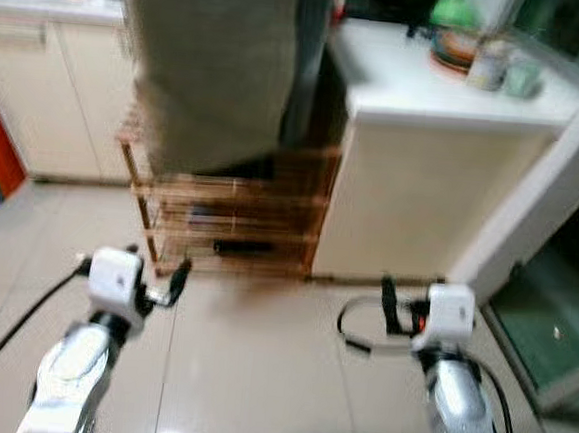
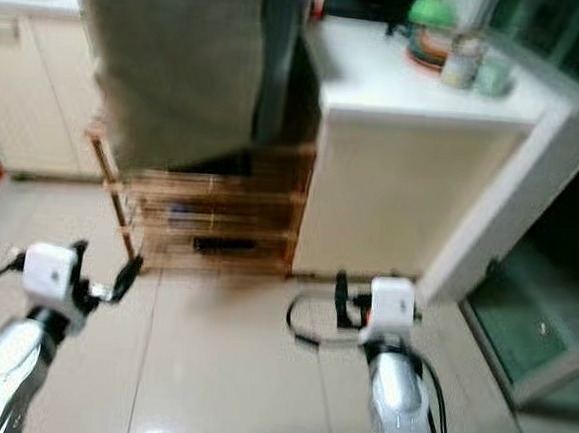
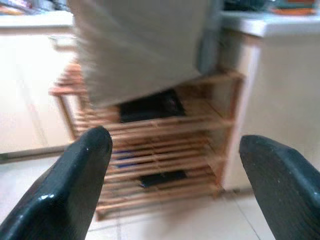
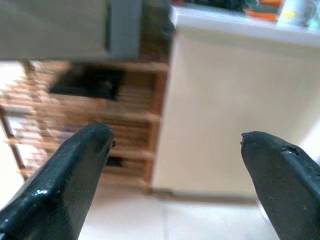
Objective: Restocking fridge
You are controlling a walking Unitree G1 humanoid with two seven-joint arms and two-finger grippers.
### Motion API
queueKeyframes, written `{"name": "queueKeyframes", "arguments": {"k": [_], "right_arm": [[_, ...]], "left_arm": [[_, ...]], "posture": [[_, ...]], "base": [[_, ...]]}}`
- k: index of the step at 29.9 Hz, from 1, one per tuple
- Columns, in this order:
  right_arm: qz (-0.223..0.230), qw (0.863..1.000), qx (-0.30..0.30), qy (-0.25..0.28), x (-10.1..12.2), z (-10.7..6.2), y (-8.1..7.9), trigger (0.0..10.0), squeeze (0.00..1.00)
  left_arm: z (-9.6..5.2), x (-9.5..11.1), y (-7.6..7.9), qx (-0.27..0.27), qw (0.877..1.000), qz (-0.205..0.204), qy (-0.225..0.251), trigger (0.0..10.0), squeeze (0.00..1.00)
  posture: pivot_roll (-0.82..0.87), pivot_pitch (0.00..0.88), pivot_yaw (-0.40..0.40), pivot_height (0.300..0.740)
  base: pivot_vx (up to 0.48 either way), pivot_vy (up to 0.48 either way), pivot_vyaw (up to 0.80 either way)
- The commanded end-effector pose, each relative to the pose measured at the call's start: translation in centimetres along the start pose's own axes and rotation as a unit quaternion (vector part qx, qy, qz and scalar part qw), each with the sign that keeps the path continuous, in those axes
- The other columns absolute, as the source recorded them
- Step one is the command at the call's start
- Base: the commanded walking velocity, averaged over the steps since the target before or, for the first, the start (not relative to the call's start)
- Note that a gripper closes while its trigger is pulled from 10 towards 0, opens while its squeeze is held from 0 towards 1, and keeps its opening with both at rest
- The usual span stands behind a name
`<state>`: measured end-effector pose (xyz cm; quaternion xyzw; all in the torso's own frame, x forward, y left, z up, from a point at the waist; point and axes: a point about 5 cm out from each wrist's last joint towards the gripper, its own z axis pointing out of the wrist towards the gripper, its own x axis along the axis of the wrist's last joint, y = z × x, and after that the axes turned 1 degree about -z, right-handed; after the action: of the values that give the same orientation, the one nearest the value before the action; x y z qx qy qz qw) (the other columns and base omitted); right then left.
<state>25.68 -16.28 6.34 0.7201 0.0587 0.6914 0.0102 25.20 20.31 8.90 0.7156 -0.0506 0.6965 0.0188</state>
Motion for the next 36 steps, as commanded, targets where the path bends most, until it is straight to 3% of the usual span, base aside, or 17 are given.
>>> {"name": "queueKeyframes", "arguments": {"k": [1, 10, 21, 28, 36], "right_arm": [[0.003, 1.000, 0.000, -0.001, -0.1, 0.0, -0.2, 10.0, 0.00], [0.015, 1.000, 0.018, -0.006, -0.3, 0.3, -1.0, 10.0, 0.00], [0.028, 0.999, 0.029, -0.026, -0.9, 0.5, -1.7, 10.0, 0.00], [0.036, 0.998, 0.032, -0.039, -1.5, 0.5, -1.8, 10.0, 0.00], [0.039, 0.998, 0.041, -0.033, -1.3, 1.1, -2.0, 10.0, 0.00]], "left_arm": [[0.9, 0.3, -0.5, 0.020, 1.000, -0.002, -0.007, 10.0, 0.00], [1.8, 0.3, -0.2, 0.028, 0.999, -0.008, -0.012, 10.0, 0.00], [1.2, -0.1, 0.2, 0.046, 0.998, -0.033, -0.019, 10.0, 0.00], [0.8, -0.3, -0.4, 0.067, 0.997, -0.032, -0.030, 10.0, 0.00], [1.7, 0.4, -0.8, 0.081, 0.996, -0.031, -0.016, 10.0, 0.00]], "posture": [[-0.12, 0.000, 0.019, 0.740], [-0.11, 0.000, 0.000, 0.740], [-0.08, 0.000, -0.003, 0.740], [-0.07, 0.000, -0.012, 0.740], [-0.06, 0.000, -0.023, 0.740]], "base": [[0.454, 0.000, 0.00], [0.454, 0.000, 0.00], [0.450, 0.000, 0.00], [0.376, 0.297, 0.00], [0.372, 0.302, 0.00]]}}
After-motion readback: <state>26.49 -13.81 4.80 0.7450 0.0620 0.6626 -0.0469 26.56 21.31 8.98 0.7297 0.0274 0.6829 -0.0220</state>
